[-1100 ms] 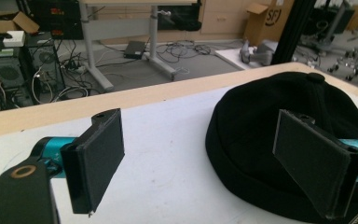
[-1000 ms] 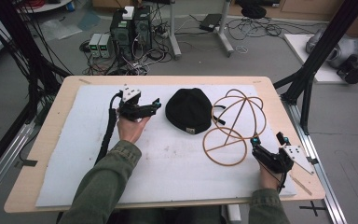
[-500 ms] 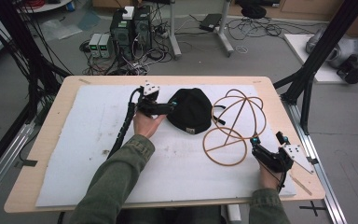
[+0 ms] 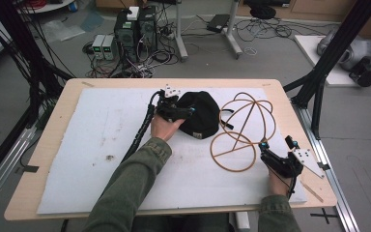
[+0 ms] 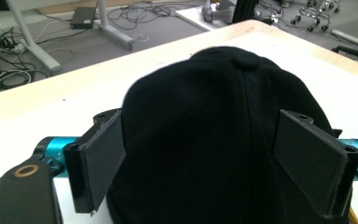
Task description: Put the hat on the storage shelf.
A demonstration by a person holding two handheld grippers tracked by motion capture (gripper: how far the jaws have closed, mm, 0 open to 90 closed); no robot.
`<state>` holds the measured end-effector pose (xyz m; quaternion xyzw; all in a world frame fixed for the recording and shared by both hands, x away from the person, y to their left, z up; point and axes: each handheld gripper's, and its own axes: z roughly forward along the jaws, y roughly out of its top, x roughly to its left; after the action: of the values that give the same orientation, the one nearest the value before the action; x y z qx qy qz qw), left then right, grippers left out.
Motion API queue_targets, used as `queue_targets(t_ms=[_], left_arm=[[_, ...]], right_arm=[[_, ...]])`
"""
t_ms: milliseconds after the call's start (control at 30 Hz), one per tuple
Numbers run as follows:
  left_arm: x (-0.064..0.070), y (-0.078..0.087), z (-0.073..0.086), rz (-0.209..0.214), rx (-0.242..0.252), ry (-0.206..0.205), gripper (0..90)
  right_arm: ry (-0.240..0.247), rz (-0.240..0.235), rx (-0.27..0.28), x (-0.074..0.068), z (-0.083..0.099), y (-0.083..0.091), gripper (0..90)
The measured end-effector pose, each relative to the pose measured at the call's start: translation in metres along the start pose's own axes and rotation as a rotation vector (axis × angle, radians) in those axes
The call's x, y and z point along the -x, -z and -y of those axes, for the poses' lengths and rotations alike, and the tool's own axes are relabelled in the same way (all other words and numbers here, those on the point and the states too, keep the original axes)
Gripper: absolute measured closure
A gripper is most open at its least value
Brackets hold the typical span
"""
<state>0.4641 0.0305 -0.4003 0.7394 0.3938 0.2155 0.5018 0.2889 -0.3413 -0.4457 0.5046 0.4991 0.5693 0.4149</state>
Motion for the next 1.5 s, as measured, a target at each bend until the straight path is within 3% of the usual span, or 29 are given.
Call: queue_targets(t_ms=[333, 500, 700, 833, 900, 933, 1000, 1167, 1300, 1500], left_arm=[[0.007, -0.011, 0.005, 0.019, -0.043, -0.005, 18.4], [0.009, -0.010, 0.004, 0.019, -0.047, -0.007, 27.0], [0.015, -0.011, 0.005, 0.027, -0.046, -0.032, 41.0], [0.016, -0.012, 0.006, 0.044, -0.056, -0.031, 59.6], [0.017, -0.011, 0.006, 0.049, -0.062, -0.048, 71.0], [0.017, -0.011, 0.006, 0.050, -0.064, -0.061, 71.0], [0.017, -0.010, 0.006, 0.057, -0.069, -0.077, 84.3], [0.017, -0.010, 0.007, 0.060, -0.065, -0.098, 86.2], [0.017, -0.008, 0.008, 0.090, -0.036, -0.103, 86.1], [0.023, -0.002, 0.005, 0.090, -0.016, -0.144, 86.1]], right_arm=[[-0.001, -0.001, 0.001, 0.000, 0.000, 0.000, 5.2], [-0.001, -0.002, 0.002, 0.000, 0.000, 0.000, 5.2], [-0.005, -0.002, 0.001, 0.000, 0.000, 0.000, 5.2], [-0.008, -0.006, 0.010, 0.001, 0.000, 0.001, 5.2], [-0.007, -0.007, 0.009, 0.001, 0.000, 0.001, 5.2], [-0.007, -0.007, 0.009, 0.001, 0.000, 0.001, 5.2], [-0.006, -0.008, 0.006, 0.001, 0.000, 0.001, 5.1], [-0.006, -0.008, 0.003, 0.002, 0.000, 0.002, 5.2], [-0.005, -0.011, 0.008, 0.002, 0.000, 0.002, 5.2], [-0.001, -0.010, 0.005, 0.002, 0.000, 0.003, 5.2]])
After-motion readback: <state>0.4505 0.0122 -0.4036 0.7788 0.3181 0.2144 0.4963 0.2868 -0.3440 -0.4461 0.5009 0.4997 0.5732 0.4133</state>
